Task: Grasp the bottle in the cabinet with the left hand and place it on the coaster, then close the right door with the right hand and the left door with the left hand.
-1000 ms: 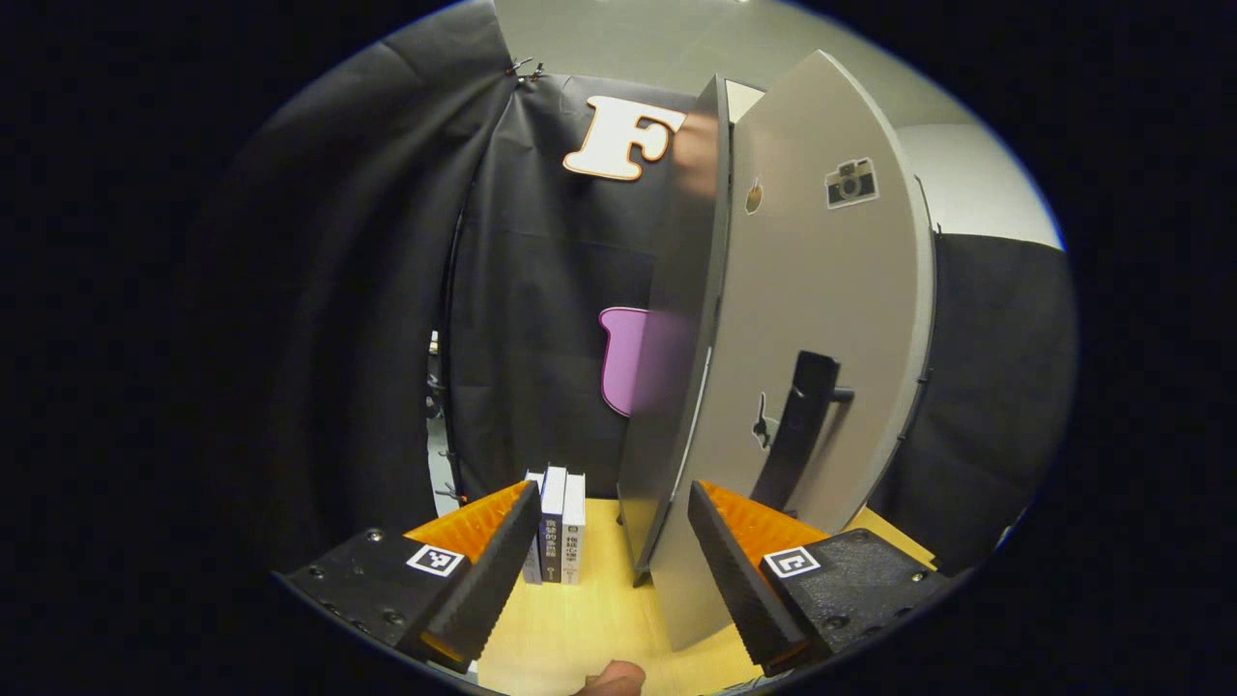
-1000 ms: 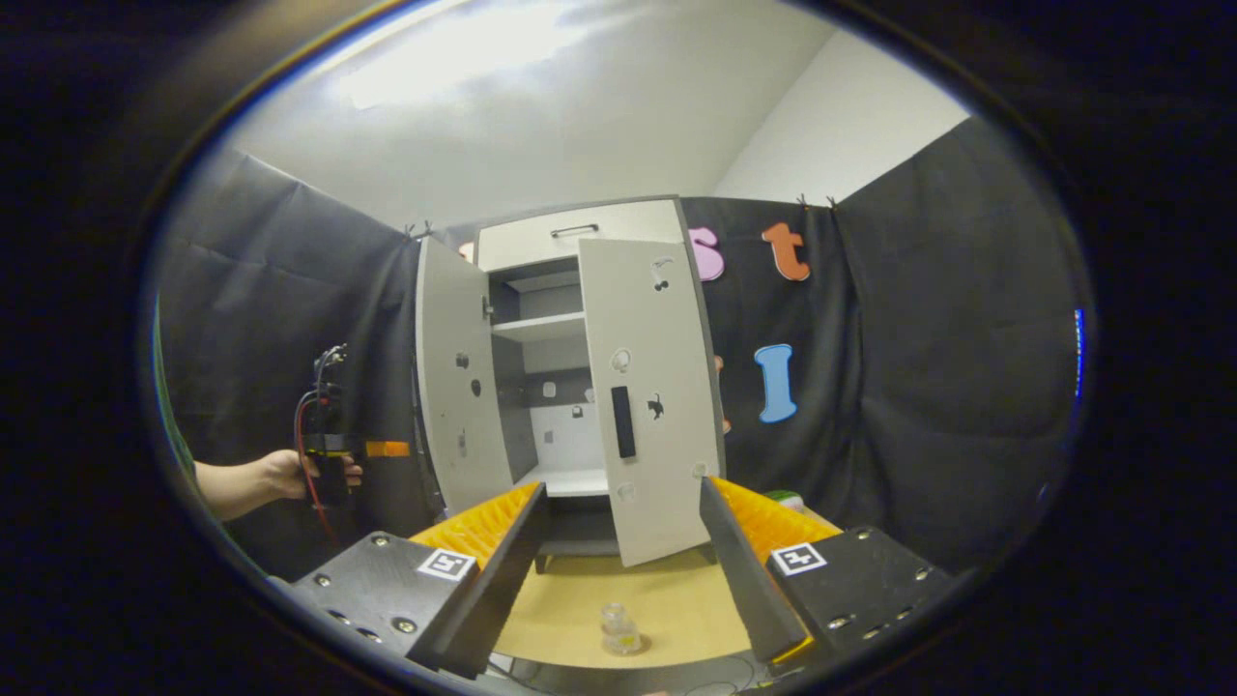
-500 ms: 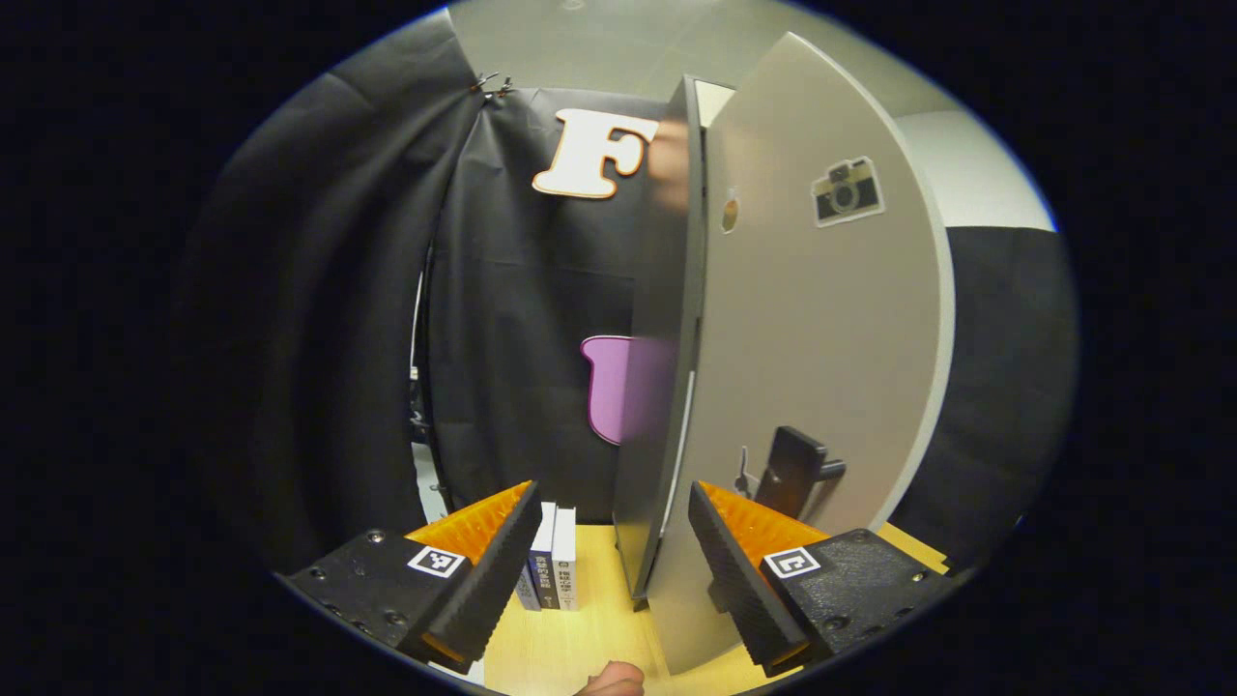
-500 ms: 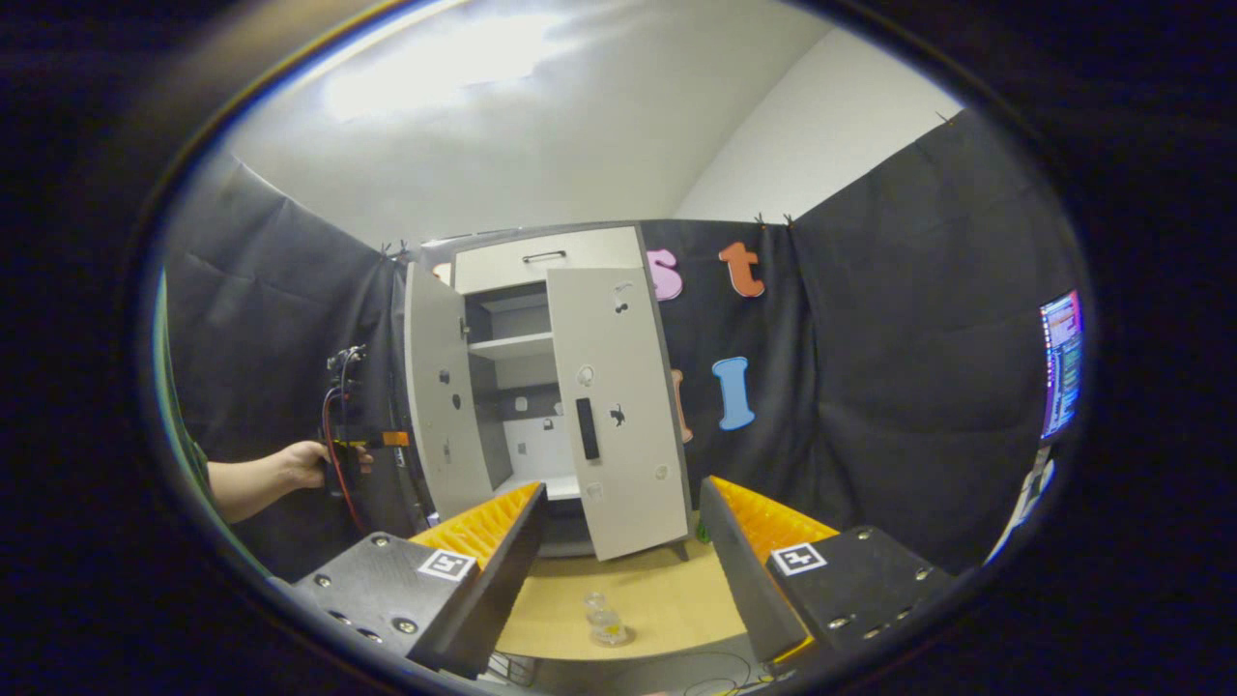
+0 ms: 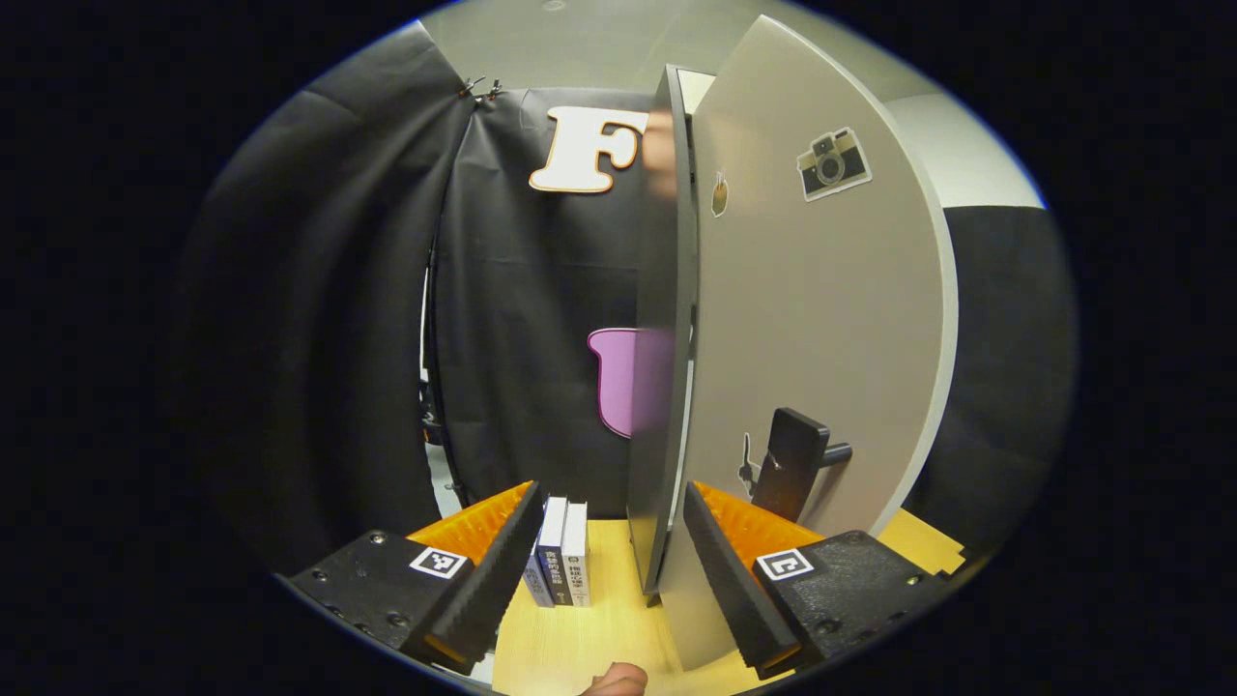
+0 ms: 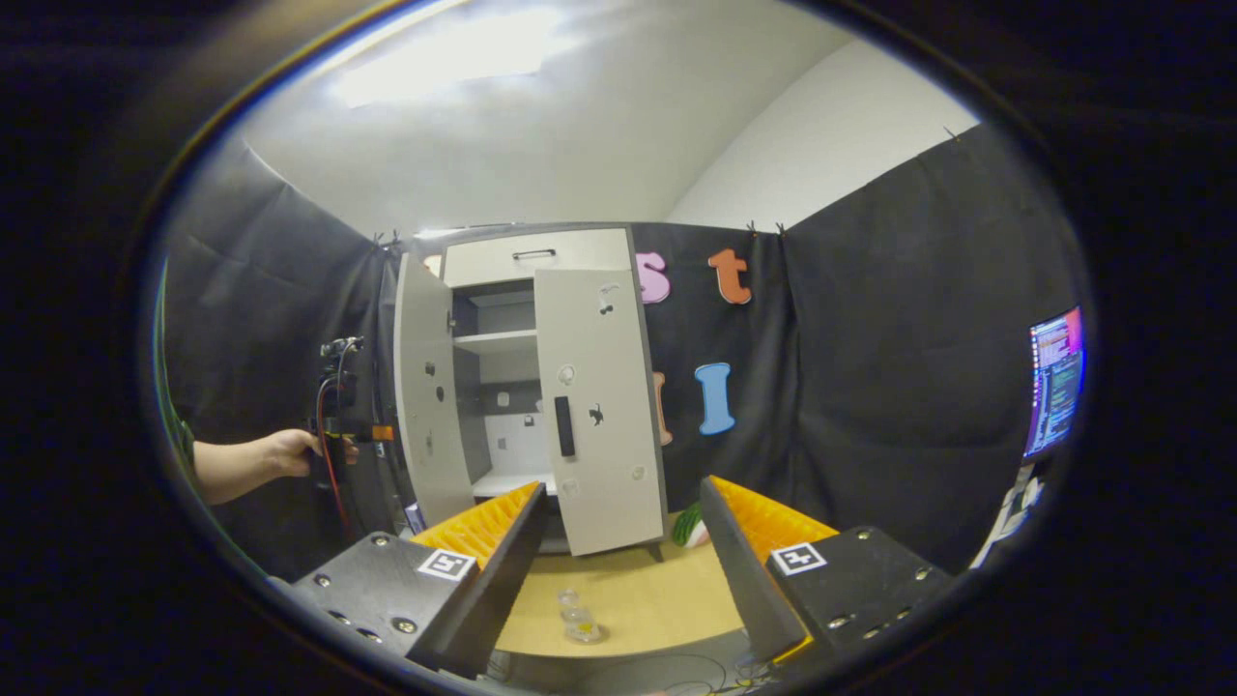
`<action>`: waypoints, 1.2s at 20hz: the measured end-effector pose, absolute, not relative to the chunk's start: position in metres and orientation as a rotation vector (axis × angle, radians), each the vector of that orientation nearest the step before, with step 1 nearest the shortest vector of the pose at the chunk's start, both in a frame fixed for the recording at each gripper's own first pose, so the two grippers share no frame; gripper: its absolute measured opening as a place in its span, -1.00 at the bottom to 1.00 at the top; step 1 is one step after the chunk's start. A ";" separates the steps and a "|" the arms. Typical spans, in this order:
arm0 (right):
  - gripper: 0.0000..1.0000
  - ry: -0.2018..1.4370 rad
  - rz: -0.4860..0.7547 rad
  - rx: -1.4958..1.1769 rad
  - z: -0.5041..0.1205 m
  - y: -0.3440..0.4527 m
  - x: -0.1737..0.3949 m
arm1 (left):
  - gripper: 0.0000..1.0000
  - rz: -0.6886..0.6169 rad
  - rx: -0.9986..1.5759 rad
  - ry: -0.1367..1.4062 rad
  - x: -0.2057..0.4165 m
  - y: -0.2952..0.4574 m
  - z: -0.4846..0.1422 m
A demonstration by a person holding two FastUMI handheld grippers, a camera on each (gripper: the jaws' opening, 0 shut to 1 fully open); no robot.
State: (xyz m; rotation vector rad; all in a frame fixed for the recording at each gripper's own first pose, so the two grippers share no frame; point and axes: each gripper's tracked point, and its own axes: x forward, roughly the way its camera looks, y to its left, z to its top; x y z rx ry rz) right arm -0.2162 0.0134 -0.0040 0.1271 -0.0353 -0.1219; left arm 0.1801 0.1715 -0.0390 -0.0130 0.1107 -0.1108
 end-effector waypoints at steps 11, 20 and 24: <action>0.90 -0.018 -0.136 0.071 -0.010 0.005 -0.170 | 0.87 -0.098 -0.012 0.110 0.179 0.116 -0.039; 0.92 -0.024 -0.113 0.055 -0.012 0.010 -0.120 | 0.87 -0.089 -0.039 0.099 0.188 0.095 -0.040; 0.91 -0.043 -0.100 0.037 -0.008 0.009 -0.103 | 0.87 -0.094 -0.068 0.094 0.191 0.080 -0.041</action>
